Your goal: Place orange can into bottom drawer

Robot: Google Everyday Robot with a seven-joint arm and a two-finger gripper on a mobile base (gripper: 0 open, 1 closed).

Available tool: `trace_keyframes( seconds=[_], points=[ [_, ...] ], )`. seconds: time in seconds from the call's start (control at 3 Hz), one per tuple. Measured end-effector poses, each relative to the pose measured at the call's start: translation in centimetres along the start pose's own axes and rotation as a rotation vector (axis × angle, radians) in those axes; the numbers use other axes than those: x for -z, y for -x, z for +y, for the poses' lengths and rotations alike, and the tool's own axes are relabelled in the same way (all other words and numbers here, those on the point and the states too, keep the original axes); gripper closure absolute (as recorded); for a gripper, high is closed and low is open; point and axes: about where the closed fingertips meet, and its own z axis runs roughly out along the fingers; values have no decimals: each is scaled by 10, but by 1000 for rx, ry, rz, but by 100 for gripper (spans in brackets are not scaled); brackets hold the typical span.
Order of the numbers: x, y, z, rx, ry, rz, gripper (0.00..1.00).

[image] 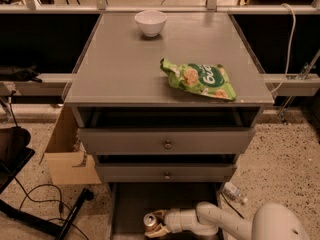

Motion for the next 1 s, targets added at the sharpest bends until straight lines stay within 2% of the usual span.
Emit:
trace_keyframes(
  seconds=[0.33, 0.67, 1.0],
  points=[
    [0, 0, 0, 0, 0, 0, 100],
    [0, 0, 0, 0, 0, 0, 81],
    [0, 0, 0, 0, 0, 0, 50]
  ],
)
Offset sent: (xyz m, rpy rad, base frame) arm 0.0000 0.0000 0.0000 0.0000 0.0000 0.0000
